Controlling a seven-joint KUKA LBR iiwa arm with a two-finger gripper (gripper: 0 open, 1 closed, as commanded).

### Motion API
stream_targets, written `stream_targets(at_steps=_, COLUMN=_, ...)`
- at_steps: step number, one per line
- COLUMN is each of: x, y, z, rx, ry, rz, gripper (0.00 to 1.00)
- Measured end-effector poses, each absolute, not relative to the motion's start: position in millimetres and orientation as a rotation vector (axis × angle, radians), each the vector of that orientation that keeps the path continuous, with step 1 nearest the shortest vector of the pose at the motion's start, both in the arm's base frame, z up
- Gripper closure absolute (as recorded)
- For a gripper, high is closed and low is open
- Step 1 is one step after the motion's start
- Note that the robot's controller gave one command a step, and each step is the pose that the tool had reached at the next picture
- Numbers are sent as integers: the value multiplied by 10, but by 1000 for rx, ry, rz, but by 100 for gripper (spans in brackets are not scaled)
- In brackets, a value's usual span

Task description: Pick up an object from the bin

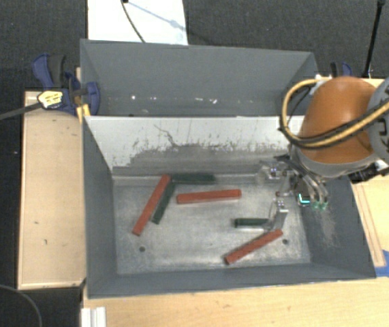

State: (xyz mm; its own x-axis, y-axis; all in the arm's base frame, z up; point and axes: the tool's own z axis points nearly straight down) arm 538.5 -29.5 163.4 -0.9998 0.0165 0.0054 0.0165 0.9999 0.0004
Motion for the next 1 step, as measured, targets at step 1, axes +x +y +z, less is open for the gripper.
stream_targets(at_steps=1, x=4859, y=26, z=677, rx=77, ry=-3140, rz=-2, gripper=0)
